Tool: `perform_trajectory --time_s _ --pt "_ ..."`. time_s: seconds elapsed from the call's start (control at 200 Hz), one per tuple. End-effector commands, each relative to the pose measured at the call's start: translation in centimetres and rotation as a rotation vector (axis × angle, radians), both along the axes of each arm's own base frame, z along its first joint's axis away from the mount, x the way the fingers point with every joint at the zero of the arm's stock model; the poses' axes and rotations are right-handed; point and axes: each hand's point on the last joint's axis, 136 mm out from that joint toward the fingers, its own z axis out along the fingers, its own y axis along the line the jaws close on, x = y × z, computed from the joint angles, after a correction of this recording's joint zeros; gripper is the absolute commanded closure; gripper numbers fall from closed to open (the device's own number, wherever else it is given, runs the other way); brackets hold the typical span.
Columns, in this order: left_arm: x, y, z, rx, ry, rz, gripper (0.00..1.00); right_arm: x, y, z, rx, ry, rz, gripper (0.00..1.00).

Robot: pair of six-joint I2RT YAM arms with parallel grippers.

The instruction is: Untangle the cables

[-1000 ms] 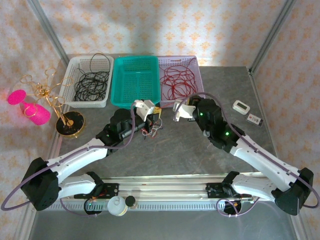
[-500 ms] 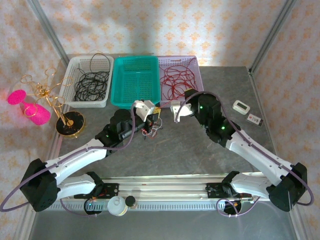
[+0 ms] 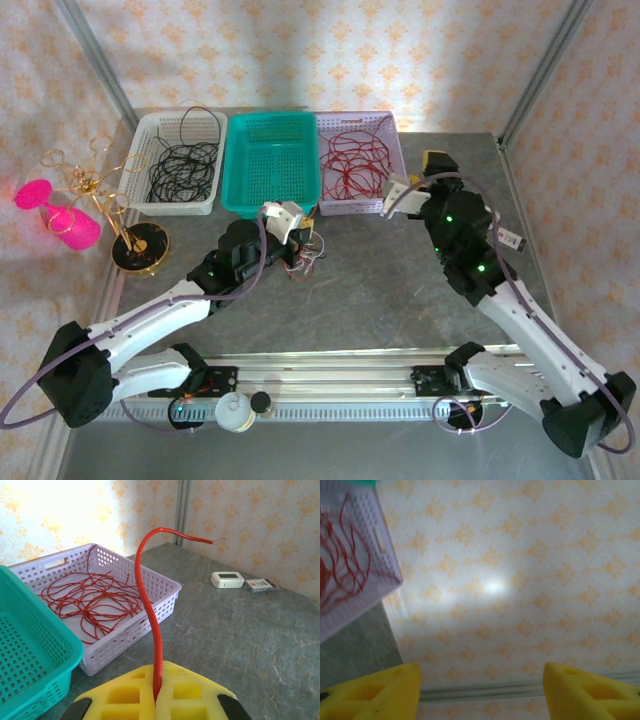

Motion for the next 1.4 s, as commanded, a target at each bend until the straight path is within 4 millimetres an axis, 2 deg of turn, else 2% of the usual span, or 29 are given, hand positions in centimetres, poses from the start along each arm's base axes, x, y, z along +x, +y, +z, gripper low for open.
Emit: perform_trajectory --time_s 0.0,0.065,0.185,0.245,0.28,0.36,0.415,0.455,0.506,0.626,0.816,0.966,1.076,1.236,1.396 --pt "0.3 0.7 3.5 -0.094 -0.048 0.043 1.00 -1.8 1.6 1.7 0.481 0.067 0.162 0.24" --pt "0.3 1.1 4.6 -0.123 -0.060 0.063 1.00 -2.2 1.7 2.2 0.701 0.110 0.186 0.19" --pt "0.1 1.7 7.4 -0.197 -0.101 0.085 1.00 -2.8 1.8 2.1 1.032 0.180 0.235 0.17" --pt "-0.1 1.9 8.9 -0.236 -0.123 0.088 1.00 -3.1 2.3 1.8 1.184 0.222 0.284 0.20" --pt "-0.2 2.0 9.7 -0.258 -0.134 0.086 1.00 -3.5 3.5 1.1 1.224 0.283 0.351 0.25" --pt "-0.5 2.3 11.8 -0.319 -0.163 0.086 1.00 -6.4 7.8 -1.1 1.154 0.461 0.614 0.29" --pt "-0.9 2.3 13.1 -0.359 -0.177 0.069 1.00 -9.8 10.5 -2.7 1.040 0.547 0.858 0.29" --pt "-1.2 2.0 13.7 -0.375 -0.181 0.040 1.00 -11.4 11.4 -3.3 0.995 0.538 0.964 0.29" --pt "-1.8 1.4 14.5 -0.395 -0.180 -0.006 1.00 -12.1 12.0 -3.5 0.986 0.496 1.006 0.28" --pt "-2.9 0.6 15.8 -0.452 -0.168 -0.092 1.00 -11.5 13.8 -4.0 0.918 0.451 1.016 0.28" --pt "-4.2 0.2 17.5 -0.511 -0.170 -0.167 1.00 -10.3 17.3 -6.0 0.850 0.547 1.098 0.27" --pt "-4.9 0.3 18.4 -0.538 -0.183 -0.189 1.00 -9.2 18.7 -6.3 0.941 0.599 1.148 0.25" --pt "-5.0 0.3 18.7 -0.540 -0.187 -0.192 1.00 -9.4 20.4 -6.4 1.021 0.684 1.204 0.25" --pt "-5.0 0.4 18.9 -0.537 -0.198 -0.188 1.00 -11.2 23.1 -9.9 0.944 0.815 1.231 0.26" --pt "-5.0 0.6 19.1 -0.536 -0.208 -0.181 1.00 -10.4 23.7 -13.0 0.904 0.861 1.131 0.30"
